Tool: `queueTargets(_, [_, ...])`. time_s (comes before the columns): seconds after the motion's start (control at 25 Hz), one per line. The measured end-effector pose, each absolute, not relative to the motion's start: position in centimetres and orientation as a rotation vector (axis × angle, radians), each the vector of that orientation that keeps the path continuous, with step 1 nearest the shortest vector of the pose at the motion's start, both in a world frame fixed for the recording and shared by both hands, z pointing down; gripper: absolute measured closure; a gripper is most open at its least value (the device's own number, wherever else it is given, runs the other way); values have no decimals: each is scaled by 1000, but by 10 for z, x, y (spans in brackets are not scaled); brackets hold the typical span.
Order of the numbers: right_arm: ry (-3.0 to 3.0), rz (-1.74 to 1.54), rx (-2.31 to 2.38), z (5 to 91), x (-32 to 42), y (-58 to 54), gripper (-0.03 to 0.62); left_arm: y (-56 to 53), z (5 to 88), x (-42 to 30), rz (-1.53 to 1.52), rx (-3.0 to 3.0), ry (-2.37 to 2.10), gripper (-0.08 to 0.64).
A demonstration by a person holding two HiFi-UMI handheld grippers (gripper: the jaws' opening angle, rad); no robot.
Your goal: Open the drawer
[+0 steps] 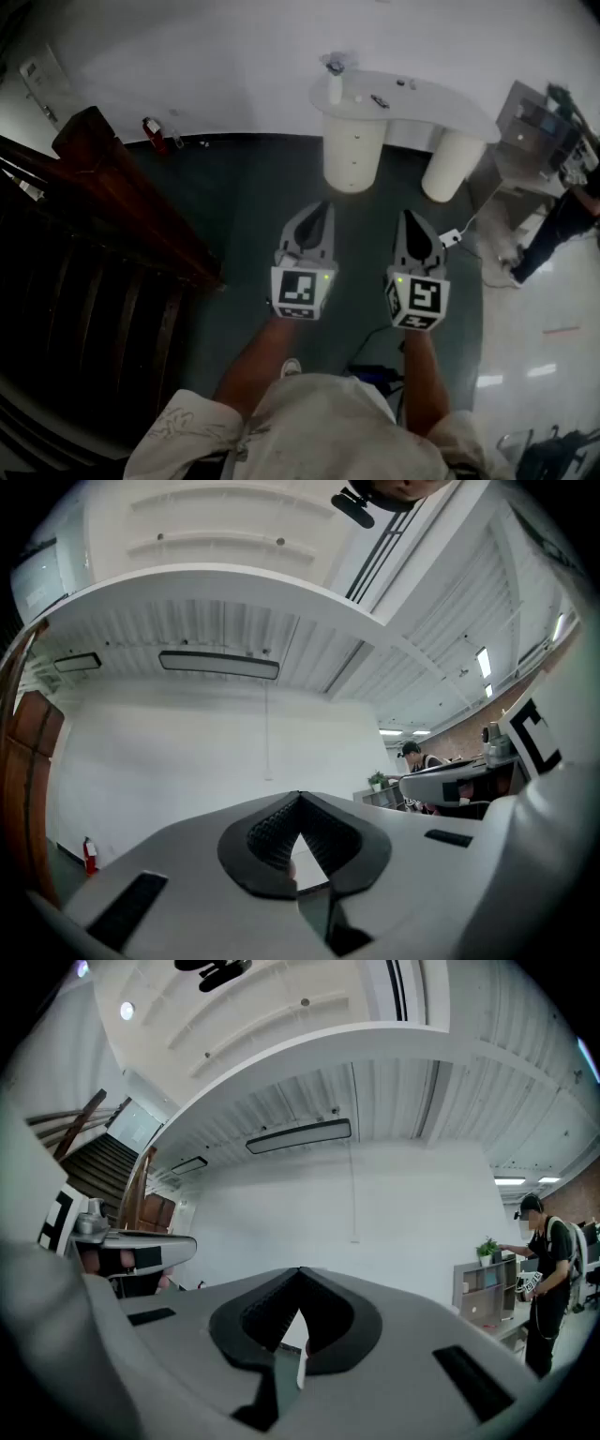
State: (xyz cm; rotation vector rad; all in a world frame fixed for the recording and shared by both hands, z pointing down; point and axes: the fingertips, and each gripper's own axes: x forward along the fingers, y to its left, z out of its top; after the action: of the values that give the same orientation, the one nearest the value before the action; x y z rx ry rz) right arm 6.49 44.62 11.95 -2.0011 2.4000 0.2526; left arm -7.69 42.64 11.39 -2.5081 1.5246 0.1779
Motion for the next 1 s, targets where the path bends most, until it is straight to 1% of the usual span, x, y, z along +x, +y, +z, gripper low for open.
queueTargets(0.32, [2417,251,-1999,126,85,447,588,431,121,-60,169,-2490,1568,565])
queueTargets(0.76, [2442,235,-1966,139,122,449,588,439,132,-18,147,-2453,1606,565])
queueTargets(1.0, [2490,242,-1933,145,124,442,588,434,139,-6,146,-2465,1626,563])
